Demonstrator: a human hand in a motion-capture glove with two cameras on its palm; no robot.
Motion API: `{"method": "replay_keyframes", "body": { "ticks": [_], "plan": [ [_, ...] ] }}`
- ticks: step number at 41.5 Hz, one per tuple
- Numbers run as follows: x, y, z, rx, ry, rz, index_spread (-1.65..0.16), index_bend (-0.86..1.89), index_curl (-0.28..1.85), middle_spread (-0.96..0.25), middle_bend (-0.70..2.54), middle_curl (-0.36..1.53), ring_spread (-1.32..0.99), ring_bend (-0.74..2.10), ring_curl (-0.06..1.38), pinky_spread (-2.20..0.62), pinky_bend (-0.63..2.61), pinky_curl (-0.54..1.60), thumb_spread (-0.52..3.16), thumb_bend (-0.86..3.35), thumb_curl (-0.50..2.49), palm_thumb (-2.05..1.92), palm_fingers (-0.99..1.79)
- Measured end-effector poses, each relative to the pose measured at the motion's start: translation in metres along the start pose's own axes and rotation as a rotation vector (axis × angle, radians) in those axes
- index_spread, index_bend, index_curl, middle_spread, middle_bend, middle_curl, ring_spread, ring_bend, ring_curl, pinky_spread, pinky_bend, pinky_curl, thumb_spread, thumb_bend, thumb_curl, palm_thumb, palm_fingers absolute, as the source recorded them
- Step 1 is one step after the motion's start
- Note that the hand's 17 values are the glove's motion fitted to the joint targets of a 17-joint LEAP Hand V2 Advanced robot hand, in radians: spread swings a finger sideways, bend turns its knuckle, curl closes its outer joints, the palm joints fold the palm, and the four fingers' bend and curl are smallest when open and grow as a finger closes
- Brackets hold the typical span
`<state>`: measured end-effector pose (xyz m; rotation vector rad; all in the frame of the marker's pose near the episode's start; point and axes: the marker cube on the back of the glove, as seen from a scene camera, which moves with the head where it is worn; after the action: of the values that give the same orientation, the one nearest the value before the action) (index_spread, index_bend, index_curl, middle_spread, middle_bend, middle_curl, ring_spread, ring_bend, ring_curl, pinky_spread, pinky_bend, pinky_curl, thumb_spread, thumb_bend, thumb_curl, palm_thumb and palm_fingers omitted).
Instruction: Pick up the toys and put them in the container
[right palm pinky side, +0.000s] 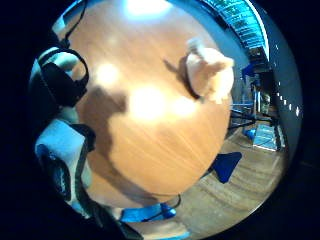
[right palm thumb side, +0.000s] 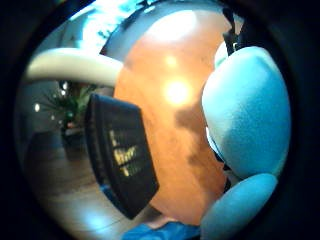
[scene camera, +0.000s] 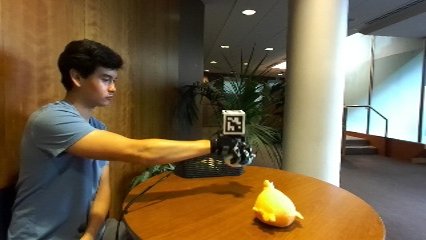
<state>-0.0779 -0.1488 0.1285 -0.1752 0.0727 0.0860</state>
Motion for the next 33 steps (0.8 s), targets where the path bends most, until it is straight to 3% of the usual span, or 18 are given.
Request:
{"method": "replay_keyframes", "body": {
  "ticks": [9,15,23,33],
  "plan": [
    [-0.029,0.034,-0.121,0.208,0.02,-0.279,-0.32,0.4,0.3,-0.35,0.47,0.49,-0.44,1.15,0.47,-0.41,1.2,0.38,0.59,0.28,0.81,0.79,0.77],
    [-0.077,0.058,-0.181,0.268,-0.115,-0.207,-0.33,0.38,0.32,-0.38,0.45,0.51,-0.45,1.14,0.48,-0.41,1.2,0.39,0.59,0.27,0.85,0.77,0.78],
    [-0.147,0.094,-0.202,0.304,-0.159,-0.302,-0.35,0.36,0.35,-0.42,0.42,0.56,-0.46,1.14,0.49,-0.41,1.19,0.4,0.58,0.26,0.89,0.76,0.78],
    [-0.148,0.118,-0.178,0.303,-0.167,-0.509,-0.36,0.27,0.38,-0.44,0.38,0.62,-0.47,1.13,0.51,-0.41,1.21,0.42,0.6,0.23,0.93,0.72,0.75]
  ]
}}
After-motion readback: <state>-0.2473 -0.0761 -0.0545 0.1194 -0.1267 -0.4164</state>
